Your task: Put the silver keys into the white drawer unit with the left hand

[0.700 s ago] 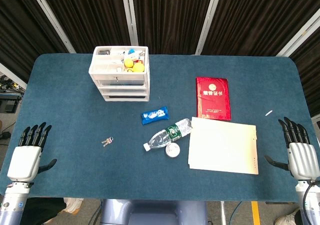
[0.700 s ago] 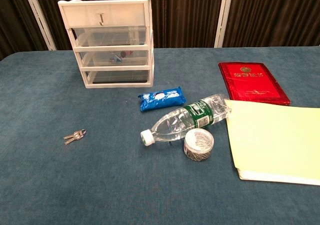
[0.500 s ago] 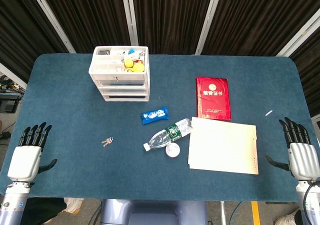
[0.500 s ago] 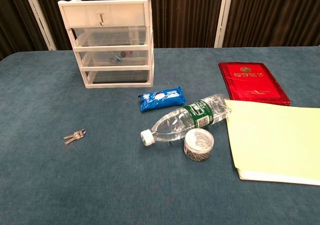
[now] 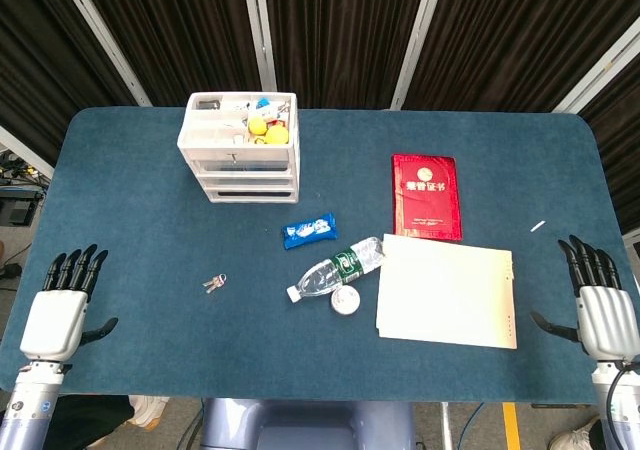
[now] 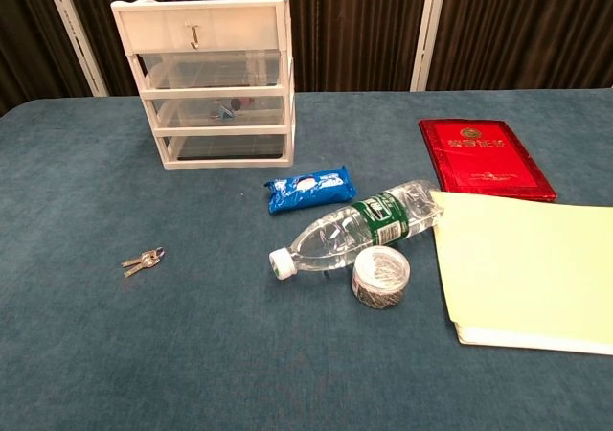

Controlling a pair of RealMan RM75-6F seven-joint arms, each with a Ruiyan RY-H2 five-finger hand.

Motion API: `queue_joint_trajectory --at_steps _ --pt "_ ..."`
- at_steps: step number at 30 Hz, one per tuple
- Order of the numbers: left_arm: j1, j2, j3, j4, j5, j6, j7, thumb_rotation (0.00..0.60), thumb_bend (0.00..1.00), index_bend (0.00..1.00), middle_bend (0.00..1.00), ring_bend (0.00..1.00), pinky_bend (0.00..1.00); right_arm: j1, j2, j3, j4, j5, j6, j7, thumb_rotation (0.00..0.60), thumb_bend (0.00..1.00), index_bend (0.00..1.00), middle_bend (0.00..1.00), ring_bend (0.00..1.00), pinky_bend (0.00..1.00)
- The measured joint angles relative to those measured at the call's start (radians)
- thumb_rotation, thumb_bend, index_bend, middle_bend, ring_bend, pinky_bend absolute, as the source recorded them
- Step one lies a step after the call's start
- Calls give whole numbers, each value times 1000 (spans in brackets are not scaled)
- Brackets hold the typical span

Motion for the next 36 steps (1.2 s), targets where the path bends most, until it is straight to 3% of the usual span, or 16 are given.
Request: queue_joint_trajectory --at_steps 3,5,7,8,11,14,19,25,36 --pt "-6 -6 -20 -10 -15 -8 17 600 146 6 46 25 17 -1 2 0 -2 0 0 8 600 39 0 0 0 0" --pt "-14 -11 -37 -15 -24 -13 38 600 148 49 266 200 157 -1 2 -1 -1 -4 2 7 600 39 0 0 0 0" --pt "-26 -18 -57 -20 -37 -23 55 600 151 138 564 466 375 -1 2 -3 -2 -8 1 6 600 39 0 0 0 0" --pt "-32 -22 -65 -22 -48 -32 59 600 152 196 663 558 455 -1 2 -4 -3 -9 2 3 600 39 0 0 0 0" --pt "-62 -36 -101 -31 -113 -77 85 600 164 338 820 703 606 -1 0 -4 -4 -10 4 -3 600 38 0 0 0 0" --pt "-106 -58 -141 -36 -204 -133 142 600 175 423 922 796 686 -1 1 -3 -5 -6 2 -2 600 39 0 0 0 0" --pt "-194 -116 -200 -27 -371 -209 285 600 184 513 999 867 739 -2 2 -4 -3 -8 2 5 600 39 0 0 0 0" --pt "-297 -204 -247 -6 -560 -250 456 600 191 519 1000 873 746 -1 4 -4 -3 -9 1 10 600 39 0 0 0 0" --pt "-404 -334 -256 61 -697 -260 562 600 284 498 1000 873 746 -1 5 -3 -2 -12 1 25 600 39 0 0 0 0"
